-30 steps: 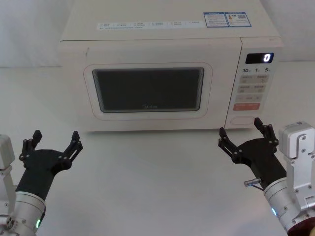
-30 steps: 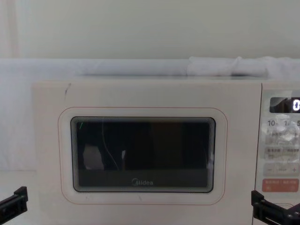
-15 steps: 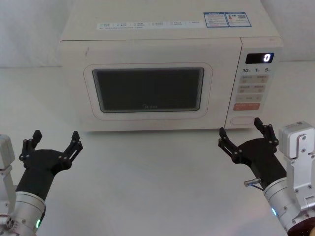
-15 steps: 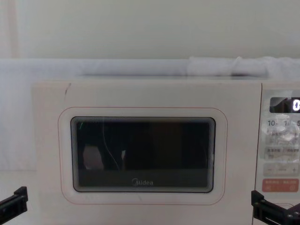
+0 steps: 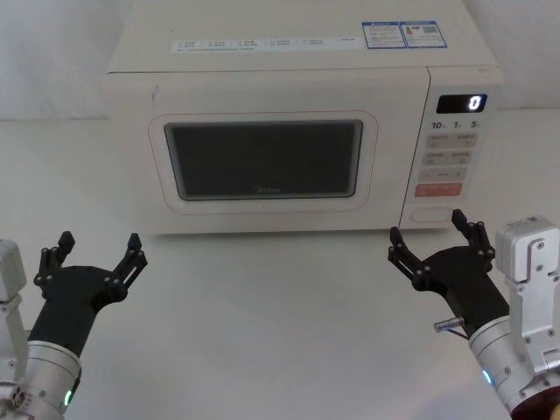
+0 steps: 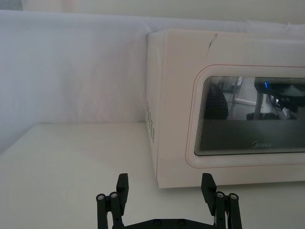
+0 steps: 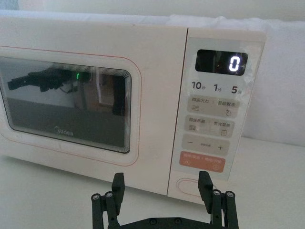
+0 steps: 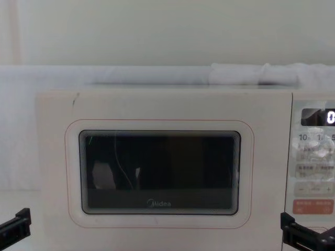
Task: Press the button to open the microwave door with one hand; close the microwave door with the other hand.
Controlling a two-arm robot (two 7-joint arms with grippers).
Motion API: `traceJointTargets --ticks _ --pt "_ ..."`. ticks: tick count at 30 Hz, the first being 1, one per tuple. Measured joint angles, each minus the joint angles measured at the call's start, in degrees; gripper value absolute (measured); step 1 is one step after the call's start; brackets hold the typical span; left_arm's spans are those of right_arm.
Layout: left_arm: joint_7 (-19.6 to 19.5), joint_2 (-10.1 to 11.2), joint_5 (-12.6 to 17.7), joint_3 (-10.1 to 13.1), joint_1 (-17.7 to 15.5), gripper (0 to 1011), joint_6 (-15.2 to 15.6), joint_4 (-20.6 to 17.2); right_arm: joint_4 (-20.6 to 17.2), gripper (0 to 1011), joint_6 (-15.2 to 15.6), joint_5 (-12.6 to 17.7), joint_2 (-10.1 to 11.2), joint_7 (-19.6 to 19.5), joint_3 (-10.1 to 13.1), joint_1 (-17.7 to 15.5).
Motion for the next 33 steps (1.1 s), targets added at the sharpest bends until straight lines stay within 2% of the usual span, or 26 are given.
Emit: traceJointTargets --ticks 11,19,27,30,33 --pt "0.00 0.00 0.00 0.00 0.00 1001 0.00 0.00 0.00 984 0.00 0.00 0.00 0.00 0.00 0.00" --pt "0.00 0.00 0.00 0.00 0.00 1001 0.00 0.00 0.00 819 0.00 0.00 0.00 0.00 0.00 0.00" --pt "0.00 0.00 0.00 0.00 0.00 1001 0.00 0.00 0.00 570 0.00 0.00 0.00 0.00 0.00 0.00" --pt "0.00 0.00 0.00 0.00 0.00 1001 0.00 0.00 0.00 426 0.00 0.00 0.00 0.00 0.00 0.00" --pt "0.00 0.00 0.00 0.00 0.00 1001 0.00 0.00 0.00 394 0.00 0.00 0.00 0.00 0.00 0.00"
